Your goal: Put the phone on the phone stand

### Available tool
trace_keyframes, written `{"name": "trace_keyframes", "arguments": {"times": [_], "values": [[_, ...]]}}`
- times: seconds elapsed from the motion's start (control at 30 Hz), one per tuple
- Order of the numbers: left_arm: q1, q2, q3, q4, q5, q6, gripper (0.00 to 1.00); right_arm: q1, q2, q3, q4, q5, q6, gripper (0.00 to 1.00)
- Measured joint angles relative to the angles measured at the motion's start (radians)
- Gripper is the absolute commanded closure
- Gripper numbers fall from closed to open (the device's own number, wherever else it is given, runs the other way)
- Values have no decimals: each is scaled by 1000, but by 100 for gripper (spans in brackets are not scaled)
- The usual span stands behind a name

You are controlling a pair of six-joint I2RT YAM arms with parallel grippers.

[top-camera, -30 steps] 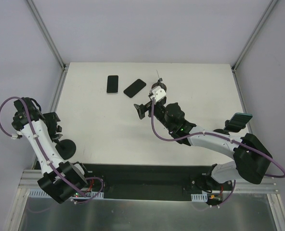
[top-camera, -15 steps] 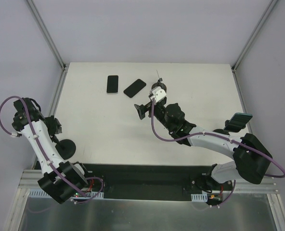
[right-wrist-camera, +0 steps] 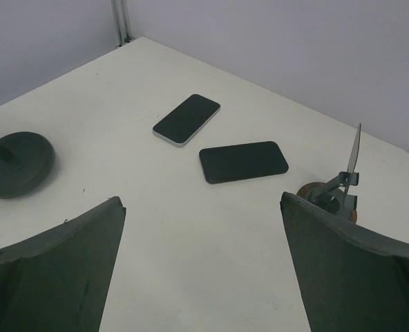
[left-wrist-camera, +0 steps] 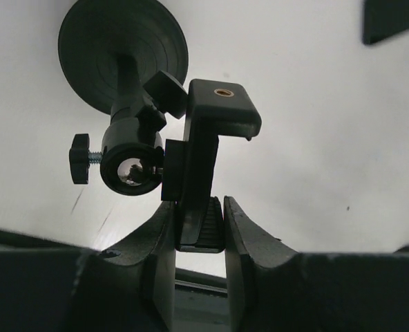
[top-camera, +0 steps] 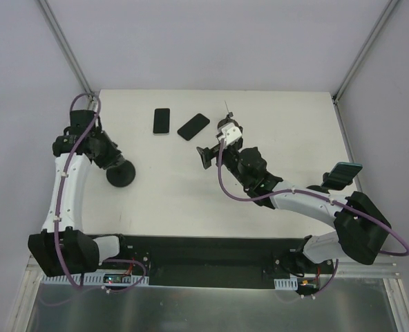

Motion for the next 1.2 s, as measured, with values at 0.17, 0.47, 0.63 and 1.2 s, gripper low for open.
{"name": "trace_keyframes", "arguments": {"times": [0.17,0.47,0.63,1.2], "values": [[-225,16,23,61,118,216,100,-8,0,-13,6,10,-6,3],[-682,166,106,57,103,550,100,-63,-8,-47,6,20,37,3],[-803,193,116,39,100,703,100,-118,-20,-56,6,12,113,4],[-813,192,230,56,76,754,15,-184,-53,-92,5,-10,223,3]]}}
